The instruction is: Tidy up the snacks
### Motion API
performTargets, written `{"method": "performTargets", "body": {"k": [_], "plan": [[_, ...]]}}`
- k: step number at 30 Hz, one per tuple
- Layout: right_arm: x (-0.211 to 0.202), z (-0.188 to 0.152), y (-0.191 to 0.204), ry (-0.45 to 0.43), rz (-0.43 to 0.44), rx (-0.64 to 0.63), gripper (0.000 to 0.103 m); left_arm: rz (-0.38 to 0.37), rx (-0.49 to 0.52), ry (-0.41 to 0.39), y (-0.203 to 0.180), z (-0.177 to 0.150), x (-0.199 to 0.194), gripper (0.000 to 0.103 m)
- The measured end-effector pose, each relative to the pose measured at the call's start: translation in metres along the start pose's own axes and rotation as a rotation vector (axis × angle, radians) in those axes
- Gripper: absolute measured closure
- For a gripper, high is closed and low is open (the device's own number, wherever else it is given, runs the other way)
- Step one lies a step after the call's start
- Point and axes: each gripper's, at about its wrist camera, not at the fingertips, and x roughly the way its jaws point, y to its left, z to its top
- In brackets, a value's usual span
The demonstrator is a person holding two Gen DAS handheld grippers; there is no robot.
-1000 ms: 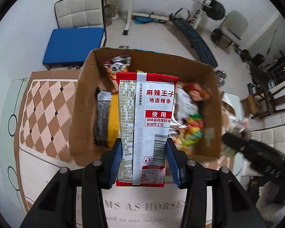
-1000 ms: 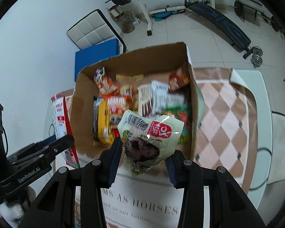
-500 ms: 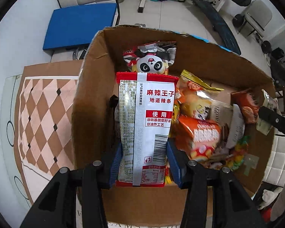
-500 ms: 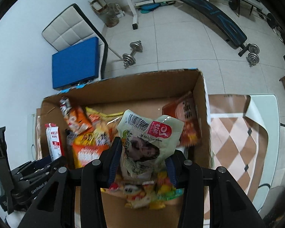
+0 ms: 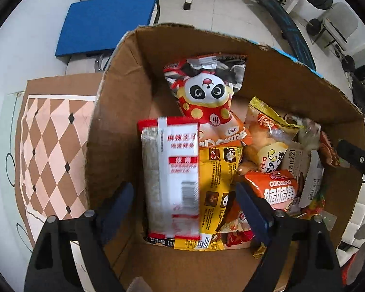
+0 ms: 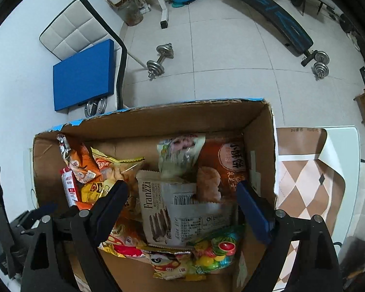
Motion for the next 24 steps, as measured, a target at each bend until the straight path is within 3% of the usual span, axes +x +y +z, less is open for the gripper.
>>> {"method": "performTargets", "body": {"k": [10, 24], "plan": [[-0.014, -0.04, 0.003, 0.012, -0.056, -0.05, 0.01, 0.0, 0.011, -0.09, -0.012, -0.016, -0.03, 0.016], [-0.056, -0.117, -0.005, -0.044, -0.084, -0.027, 0.01, -0.011, 0.031, -0.194, -0.029, -0.073, -0.072, 0.016]]}}
